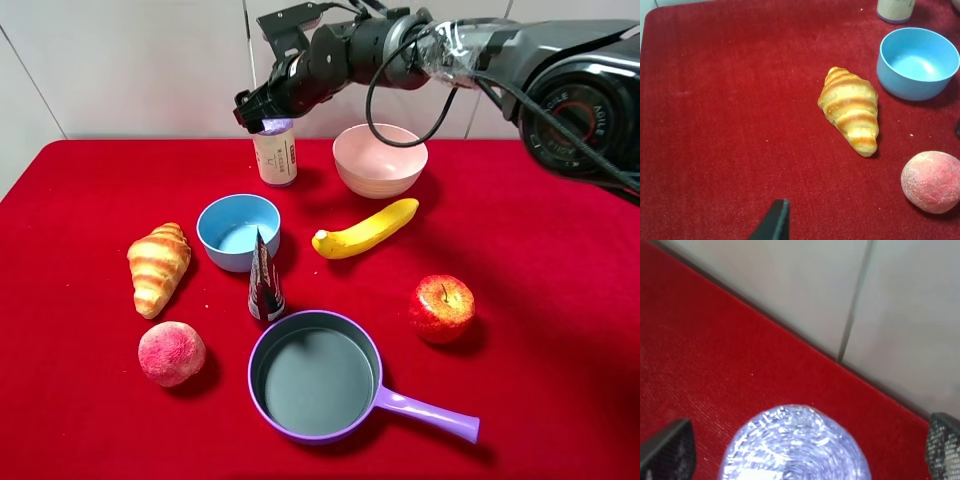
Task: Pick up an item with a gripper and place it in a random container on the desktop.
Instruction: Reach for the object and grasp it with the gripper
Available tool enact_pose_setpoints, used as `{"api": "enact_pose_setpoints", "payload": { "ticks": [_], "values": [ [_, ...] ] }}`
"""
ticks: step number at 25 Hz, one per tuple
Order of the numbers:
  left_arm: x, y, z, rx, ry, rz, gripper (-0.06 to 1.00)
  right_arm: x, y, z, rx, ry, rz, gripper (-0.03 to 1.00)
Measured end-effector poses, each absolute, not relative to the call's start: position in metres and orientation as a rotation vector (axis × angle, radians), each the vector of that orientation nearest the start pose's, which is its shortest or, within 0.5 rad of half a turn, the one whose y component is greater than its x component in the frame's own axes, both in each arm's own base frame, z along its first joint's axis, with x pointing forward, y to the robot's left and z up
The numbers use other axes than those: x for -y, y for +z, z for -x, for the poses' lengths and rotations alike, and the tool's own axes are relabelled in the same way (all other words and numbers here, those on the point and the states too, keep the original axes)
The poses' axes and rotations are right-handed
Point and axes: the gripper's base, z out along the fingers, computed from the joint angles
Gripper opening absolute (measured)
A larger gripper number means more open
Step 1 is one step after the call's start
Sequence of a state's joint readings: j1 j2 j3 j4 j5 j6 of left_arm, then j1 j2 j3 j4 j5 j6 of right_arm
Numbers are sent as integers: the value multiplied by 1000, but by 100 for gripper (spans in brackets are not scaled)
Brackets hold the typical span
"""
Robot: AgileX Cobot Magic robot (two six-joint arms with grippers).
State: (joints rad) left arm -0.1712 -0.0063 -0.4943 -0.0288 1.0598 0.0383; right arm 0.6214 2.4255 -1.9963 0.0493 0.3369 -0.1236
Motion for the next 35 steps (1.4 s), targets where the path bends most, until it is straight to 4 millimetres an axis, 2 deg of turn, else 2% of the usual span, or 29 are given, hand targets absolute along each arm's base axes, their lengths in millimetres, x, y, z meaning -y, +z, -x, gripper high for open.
{"api": "enact_pose_setpoints", "payload": {
  "ticks": [13, 33, 35],
  "values": [
    [1, 276, 5, -2033, -118, -215, 99, -324, 130, -450, -2167, 299, 797, 69],
    [1, 276, 5, -2033, -118, -215, 99, -325, 128, -451, -2159, 301, 793, 69],
    [1, 276, 5, -2033, -118, -215, 99, -324, 127, -451, -2163, 300, 795, 67]
  ]
}}
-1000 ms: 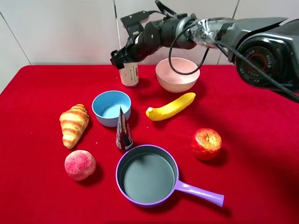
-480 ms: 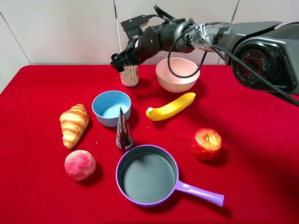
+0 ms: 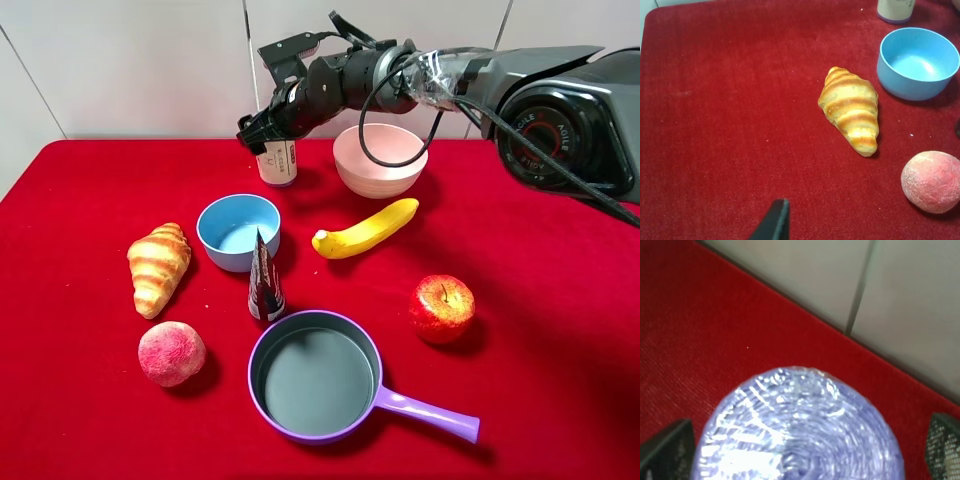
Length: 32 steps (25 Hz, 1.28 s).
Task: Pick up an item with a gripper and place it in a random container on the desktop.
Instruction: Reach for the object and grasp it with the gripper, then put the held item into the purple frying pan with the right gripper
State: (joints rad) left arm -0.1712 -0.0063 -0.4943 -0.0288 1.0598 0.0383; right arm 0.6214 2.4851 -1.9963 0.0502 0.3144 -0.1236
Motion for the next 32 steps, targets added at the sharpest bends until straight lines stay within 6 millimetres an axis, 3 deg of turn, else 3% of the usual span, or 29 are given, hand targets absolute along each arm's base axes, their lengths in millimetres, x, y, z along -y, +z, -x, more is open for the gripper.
{"api": "enact_pose_setpoints", "payload": {
  "ticks": [6, 8, 25, 32],
  "values": [
    [1, 276, 5, -2033, -118, -215, 99, -324, 126, -450, -2179, 297, 801, 48],
    [1, 276, 5, -2033, -118, -215, 99, -324, 126, -450, -2180, 297, 801, 46],
    [1, 276, 5, -2033, -118, -215, 99, -324, 126, -449, -2185, 305, 796, 46],
    [1, 276, 5, -2033, -118, -215, 99, -322, 137, -446, -2199, 292, 838, 46]
  ]
}}
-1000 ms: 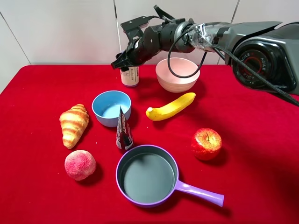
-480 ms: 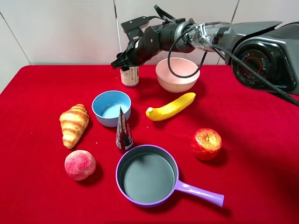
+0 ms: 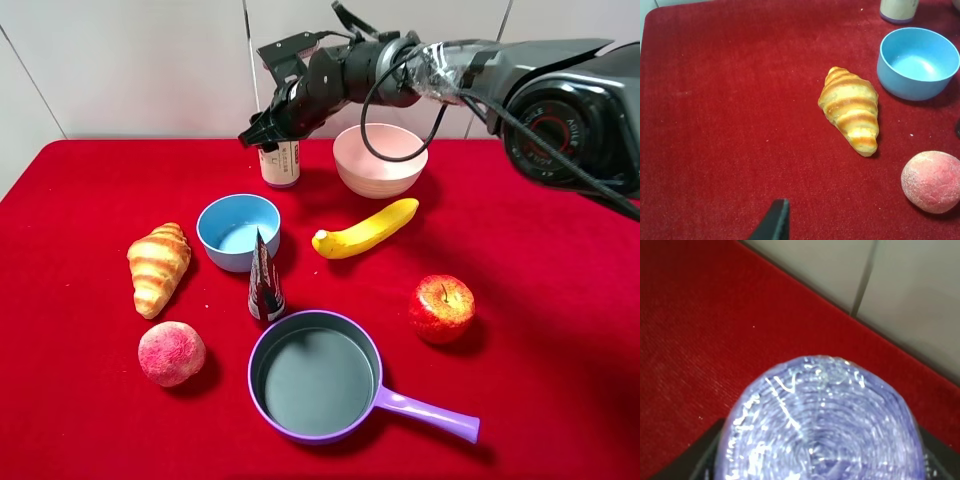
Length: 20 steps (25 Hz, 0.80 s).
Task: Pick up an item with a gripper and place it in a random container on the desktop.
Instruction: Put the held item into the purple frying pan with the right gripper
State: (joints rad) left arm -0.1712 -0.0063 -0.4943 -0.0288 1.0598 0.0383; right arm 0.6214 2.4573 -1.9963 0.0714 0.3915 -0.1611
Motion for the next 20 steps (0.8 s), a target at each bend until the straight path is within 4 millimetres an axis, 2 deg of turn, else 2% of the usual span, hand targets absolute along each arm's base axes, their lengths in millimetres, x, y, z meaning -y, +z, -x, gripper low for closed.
{"api": "enact_pose_setpoints", "payload": {
  "ticks": [16, 20],
  "values": [
    [1, 276, 5, -2033, -118, -215, 99, -317, 201, -434, -2187, 324, 841, 46],
    [1, 276, 5, -2033, -118, -215, 99, -319, 217, -425, -2174, 322, 886, 46]
  ]
}}
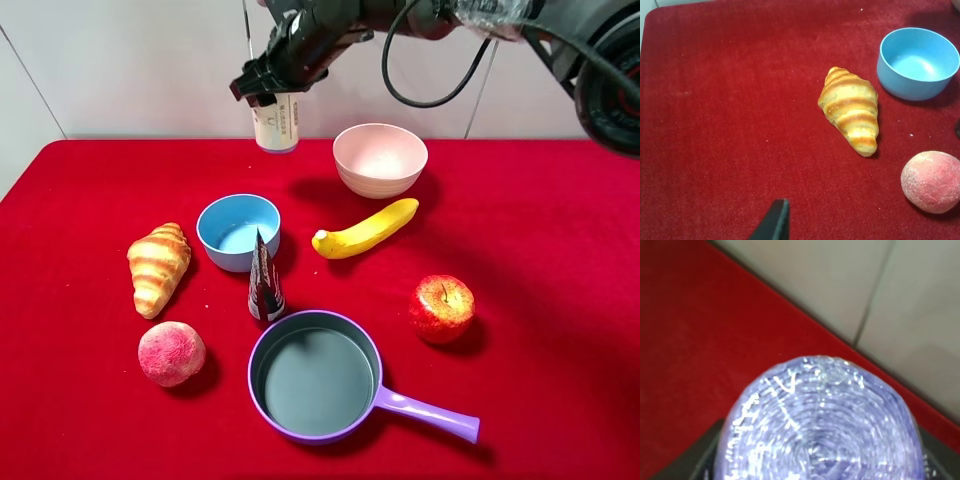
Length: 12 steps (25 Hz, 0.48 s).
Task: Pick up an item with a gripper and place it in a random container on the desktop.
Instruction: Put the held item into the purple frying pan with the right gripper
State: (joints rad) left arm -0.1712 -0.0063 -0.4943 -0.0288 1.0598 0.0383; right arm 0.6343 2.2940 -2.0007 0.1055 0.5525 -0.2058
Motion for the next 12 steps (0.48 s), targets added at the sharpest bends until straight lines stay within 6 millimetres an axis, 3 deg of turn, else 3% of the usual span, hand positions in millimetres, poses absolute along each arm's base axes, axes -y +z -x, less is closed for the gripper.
{"api": "enact_pose_setpoints", "payload": {
  "ticks": [6, 12],
  "values": [
    [1, 276, 5, -2033, -118, -215, 99, -323, 238, -411, -2178, 334, 925, 46],
    [1, 276, 5, -2033, -116, -215, 99, -314, 253, -389, -2165, 333, 940, 46]
  ]
}}
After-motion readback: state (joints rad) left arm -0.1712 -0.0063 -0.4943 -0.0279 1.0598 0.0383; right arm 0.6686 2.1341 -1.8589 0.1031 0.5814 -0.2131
